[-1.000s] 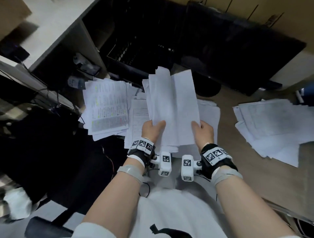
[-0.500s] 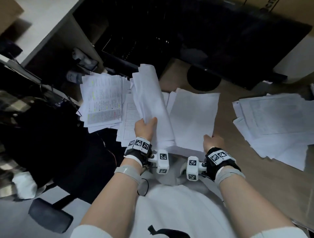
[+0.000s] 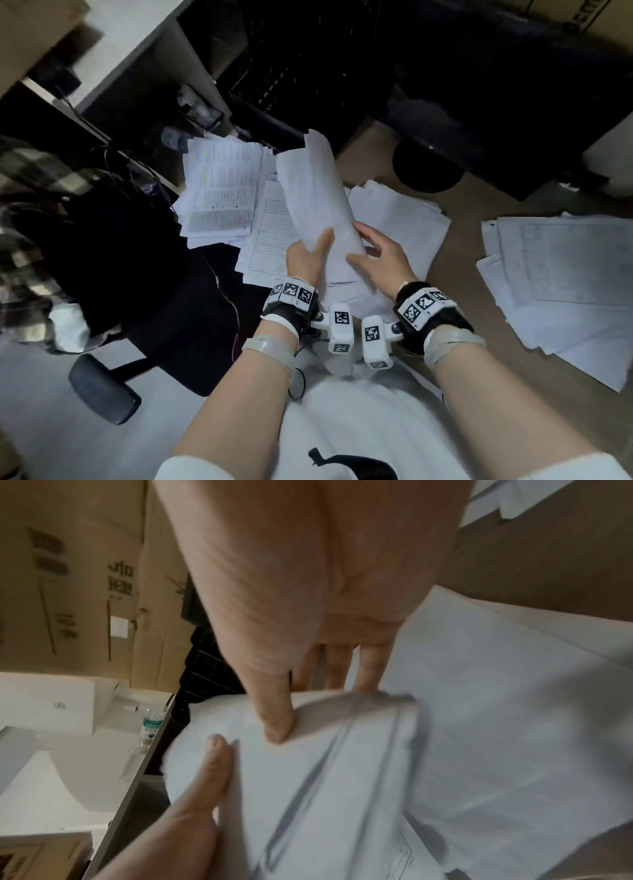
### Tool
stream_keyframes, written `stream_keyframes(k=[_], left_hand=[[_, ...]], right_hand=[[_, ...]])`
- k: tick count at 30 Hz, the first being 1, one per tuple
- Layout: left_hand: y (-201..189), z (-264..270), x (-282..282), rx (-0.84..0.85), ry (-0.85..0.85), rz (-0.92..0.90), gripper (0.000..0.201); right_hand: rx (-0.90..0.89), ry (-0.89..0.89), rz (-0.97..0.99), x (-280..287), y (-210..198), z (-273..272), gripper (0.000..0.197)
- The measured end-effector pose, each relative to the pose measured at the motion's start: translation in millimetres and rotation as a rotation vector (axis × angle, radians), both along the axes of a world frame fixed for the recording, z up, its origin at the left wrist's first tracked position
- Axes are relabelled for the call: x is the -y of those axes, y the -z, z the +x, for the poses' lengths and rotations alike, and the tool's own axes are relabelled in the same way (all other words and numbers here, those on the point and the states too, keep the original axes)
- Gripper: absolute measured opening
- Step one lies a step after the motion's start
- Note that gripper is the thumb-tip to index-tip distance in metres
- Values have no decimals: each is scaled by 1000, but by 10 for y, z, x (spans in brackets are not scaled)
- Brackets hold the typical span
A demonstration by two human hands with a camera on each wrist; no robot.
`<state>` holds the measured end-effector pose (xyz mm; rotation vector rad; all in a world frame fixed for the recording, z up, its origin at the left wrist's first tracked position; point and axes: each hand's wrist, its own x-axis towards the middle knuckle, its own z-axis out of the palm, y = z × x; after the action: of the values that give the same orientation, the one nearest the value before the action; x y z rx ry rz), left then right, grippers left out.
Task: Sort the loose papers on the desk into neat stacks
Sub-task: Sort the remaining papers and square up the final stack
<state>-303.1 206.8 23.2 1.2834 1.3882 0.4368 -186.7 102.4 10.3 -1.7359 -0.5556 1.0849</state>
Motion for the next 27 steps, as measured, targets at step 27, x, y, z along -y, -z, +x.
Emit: stream_keyframes(k=[27], left_hand=[[-35,-346,-1098,28,469,64,40]], right_hand=[[-80,360,-77,-918,-397,-651,68]])
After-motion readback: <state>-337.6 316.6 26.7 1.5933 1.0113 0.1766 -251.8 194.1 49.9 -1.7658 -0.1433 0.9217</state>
